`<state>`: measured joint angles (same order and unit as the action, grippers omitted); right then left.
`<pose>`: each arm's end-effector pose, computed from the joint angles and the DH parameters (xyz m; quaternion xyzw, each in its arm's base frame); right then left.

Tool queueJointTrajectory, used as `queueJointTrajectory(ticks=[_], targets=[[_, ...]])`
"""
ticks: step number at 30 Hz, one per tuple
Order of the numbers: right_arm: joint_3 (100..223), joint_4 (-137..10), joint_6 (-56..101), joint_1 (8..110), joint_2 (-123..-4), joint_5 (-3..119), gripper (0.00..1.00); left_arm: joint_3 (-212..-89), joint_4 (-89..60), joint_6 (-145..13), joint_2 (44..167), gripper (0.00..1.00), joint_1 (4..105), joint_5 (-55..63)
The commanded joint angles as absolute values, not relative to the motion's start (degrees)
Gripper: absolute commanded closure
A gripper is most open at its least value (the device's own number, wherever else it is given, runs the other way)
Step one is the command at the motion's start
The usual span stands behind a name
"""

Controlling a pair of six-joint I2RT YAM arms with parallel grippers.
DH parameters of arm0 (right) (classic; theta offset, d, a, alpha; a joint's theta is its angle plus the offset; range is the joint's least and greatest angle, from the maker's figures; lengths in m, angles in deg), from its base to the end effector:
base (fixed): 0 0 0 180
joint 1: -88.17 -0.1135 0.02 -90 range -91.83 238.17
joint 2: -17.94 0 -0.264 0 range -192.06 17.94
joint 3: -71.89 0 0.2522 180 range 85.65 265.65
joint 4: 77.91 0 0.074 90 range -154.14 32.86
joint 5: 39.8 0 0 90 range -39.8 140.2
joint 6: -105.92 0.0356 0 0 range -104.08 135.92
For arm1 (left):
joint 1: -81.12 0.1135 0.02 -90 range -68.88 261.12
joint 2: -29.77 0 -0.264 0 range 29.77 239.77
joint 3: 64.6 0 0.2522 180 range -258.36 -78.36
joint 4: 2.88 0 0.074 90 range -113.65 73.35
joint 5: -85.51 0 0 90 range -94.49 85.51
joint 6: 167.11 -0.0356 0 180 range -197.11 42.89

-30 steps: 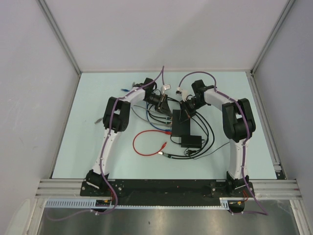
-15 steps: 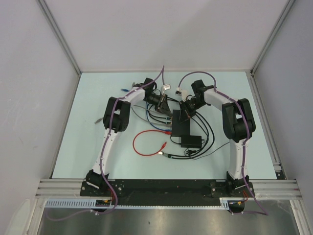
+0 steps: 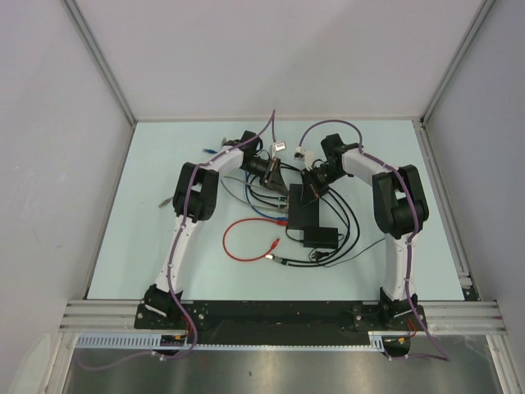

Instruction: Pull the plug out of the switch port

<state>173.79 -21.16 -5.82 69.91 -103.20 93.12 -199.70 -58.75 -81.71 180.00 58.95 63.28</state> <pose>0.3902 0.1543 0.1593 -0.3579 0.8528 0.3595 0.1245 0.4701 -0.2272 0.0961 0.2791 0.7752 -0.5644 0.0514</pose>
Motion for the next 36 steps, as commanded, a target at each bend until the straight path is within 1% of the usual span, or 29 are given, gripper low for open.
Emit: queueJointTrajectory(ticks=[1, 3, 5, 11, 18, 24, 26, 29, 32, 36], targets=[[169.94, -20.02, -9.92, 67.69, -109.85, 81.14, 0.97, -201.31, -59.03, -82.83, 180.06, 1.00, 58.09, 63.80], [169.85, -20.02, -9.92, 67.69, -109.94, 81.05, 0.98, -203.24, -58.04, -81.15, 179.98, 1.00, 58.62, 61.61], [169.94, -20.11, -10.01, 67.60, -109.94, 81.05, 0.98, -203.69, -59.18, -82.81, 179.89, 1.00, 58.71, 60.03], [170.02, -20.11, -10.19, 67.69, -110.03, 80.97, 0.98, -198.34, -64.27, -87.82, 180.33, 1.00, 58.44, 60.55], [170.20, -19.94, -10.27, 67.52, -110.29, 80.96, 0.97, -204.57, -60.59, -84.22, 180.15, 1.00, 60.11, 58.44], [170.20, -19.85, -10.36, 67.60, -110.38, 80.88, 0.98, -198.25, -67.70, -91.86, 180.15, 1.00, 59.41, 59.14], [170.20, -19.94, -10.36, 67.60, -110.29, 80.88, 0.98, -200.08, -70.16, -93.37, 181.12, 1.00, 59.58, 58.79], [170.29, -19.85, -10.19, 67.60, -110.47, 80.96, 0.98, -201.32, -66.23, -89.51, 180.77, 1.00, 60.64, 58.71], [170.55, -19.58, -10.27, 67.52, -110.73, 81.05, 0.98, -202.73, -65.60, -89.15, 180.24, 1.00, 60.82, 56.95], [170.99, -19.50, -10.19, 67.52, -111.35, 81.23, 0.98, -199.14, -66.56, -89.93, 180.06, 1.00, 60.12, 57.38]])
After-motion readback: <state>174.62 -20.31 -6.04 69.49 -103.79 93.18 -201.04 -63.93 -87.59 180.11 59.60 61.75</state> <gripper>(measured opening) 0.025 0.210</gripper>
